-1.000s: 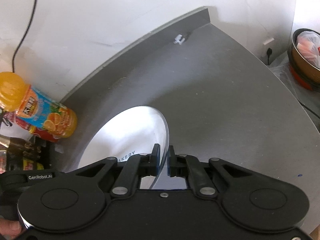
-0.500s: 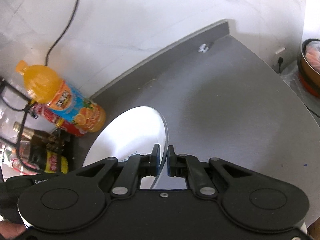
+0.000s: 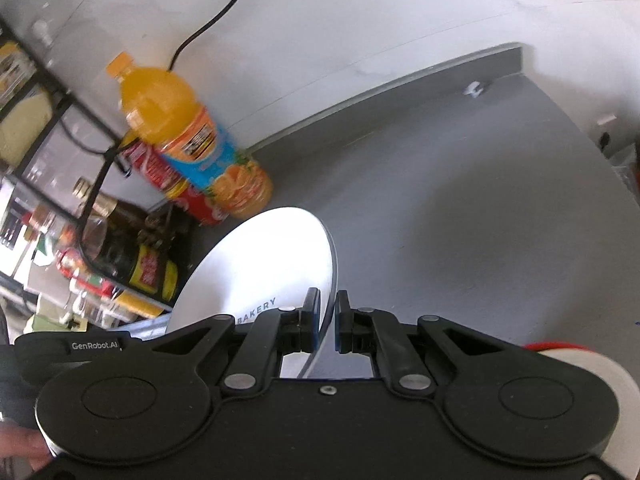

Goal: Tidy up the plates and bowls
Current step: 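Carry the 'Bakery' plate over the stacked plates with both grippers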

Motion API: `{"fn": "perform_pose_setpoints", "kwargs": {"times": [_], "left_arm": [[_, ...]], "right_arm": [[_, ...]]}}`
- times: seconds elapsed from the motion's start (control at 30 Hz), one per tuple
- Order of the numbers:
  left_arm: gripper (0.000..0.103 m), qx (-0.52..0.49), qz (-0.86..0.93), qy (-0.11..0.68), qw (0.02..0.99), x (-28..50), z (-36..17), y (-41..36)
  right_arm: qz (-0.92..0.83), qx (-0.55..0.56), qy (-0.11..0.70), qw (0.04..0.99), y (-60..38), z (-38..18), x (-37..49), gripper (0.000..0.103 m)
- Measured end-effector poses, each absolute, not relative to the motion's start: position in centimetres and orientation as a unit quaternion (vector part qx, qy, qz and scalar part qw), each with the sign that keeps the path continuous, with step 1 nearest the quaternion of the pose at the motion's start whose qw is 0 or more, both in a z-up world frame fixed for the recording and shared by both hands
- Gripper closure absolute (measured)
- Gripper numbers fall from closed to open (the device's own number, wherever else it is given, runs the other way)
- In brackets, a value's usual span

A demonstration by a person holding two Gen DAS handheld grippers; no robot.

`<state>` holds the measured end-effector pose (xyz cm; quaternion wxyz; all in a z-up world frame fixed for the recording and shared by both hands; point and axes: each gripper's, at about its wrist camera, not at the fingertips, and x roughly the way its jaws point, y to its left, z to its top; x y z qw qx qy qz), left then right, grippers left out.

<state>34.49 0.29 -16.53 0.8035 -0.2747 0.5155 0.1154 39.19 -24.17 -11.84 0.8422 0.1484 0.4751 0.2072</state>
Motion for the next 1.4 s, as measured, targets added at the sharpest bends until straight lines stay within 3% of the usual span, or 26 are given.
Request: {"fn": "perform_pose_setpoints", "kwargs": {"times": [1.4], "left_arm": [[0.095,-0.389,0.296,0.483,0.726,16.9,-19.6,5.5]], "right_arm": [[0.382,0.028,0.521,0.763,-14.6,-15.4,31.9,0.095]]}}
